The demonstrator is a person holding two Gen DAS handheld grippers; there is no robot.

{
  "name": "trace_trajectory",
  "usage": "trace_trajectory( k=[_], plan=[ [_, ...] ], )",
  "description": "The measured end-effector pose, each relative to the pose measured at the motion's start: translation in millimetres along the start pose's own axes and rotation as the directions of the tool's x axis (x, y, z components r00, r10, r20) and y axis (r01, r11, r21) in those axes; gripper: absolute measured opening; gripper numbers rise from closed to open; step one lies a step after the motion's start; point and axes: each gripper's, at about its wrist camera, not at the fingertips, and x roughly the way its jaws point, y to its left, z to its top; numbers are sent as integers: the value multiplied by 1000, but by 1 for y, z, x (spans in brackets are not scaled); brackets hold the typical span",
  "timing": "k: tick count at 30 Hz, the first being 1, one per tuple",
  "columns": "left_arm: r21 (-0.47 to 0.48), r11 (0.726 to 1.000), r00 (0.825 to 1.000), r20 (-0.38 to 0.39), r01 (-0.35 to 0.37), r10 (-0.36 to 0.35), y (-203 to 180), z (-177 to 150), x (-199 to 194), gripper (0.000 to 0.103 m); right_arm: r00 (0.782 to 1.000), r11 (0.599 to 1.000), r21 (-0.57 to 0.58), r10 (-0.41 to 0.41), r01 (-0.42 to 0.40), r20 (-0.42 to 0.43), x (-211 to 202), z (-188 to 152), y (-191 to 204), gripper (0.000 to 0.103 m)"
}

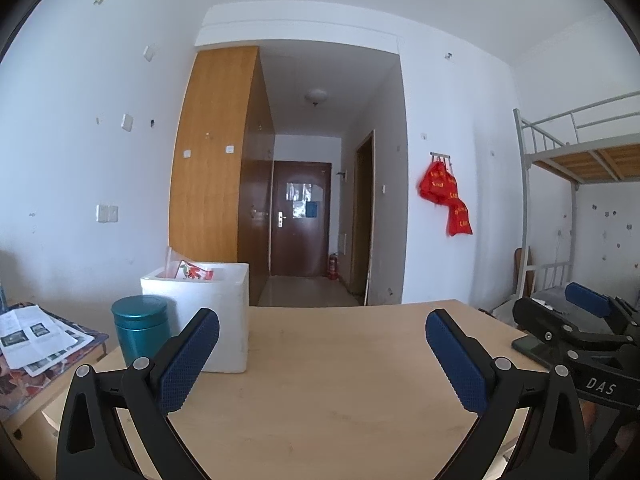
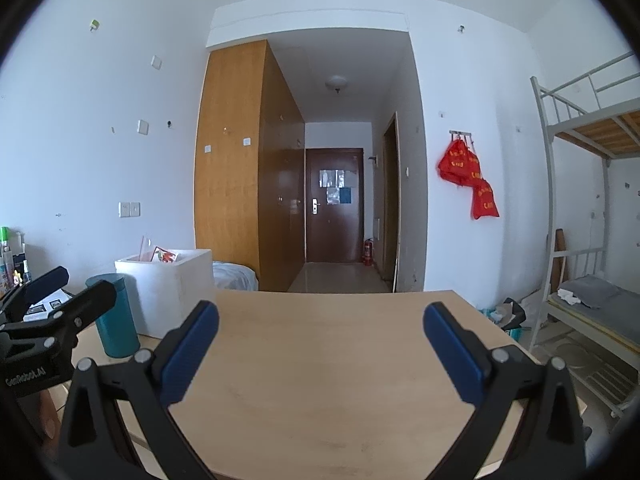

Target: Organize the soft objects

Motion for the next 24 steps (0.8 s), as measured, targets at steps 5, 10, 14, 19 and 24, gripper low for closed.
trace_trajectory(
  k=[5,10,14,19,24],
  plan=[
    [10,1000,1000,-3,9,-9,-3,-1,0,103,1000,1000,8,0,0,-1,-2,-1,-1,103],
    [25,1000,1000,-12,13,-13,-5,-2,0,103,1000,1000,19,1,-1,-2,-3,-2,-3,103],
    [26,999,1000,-8,20,-20,-7,-3,-1,103,1000,1000,9,7,-6,-7,-2,-1,1,103],
    [22,1000,1000,-4,20,-20,-9,-3,-1,103,1000,1000,0,7,-7,0,-5,-2,2,103],
    [22,1000,1000,-8,18,-18,-9,-5,0,103,1000,1000,7,3,-3,-9,-3,-3,1,103]
  ],
)
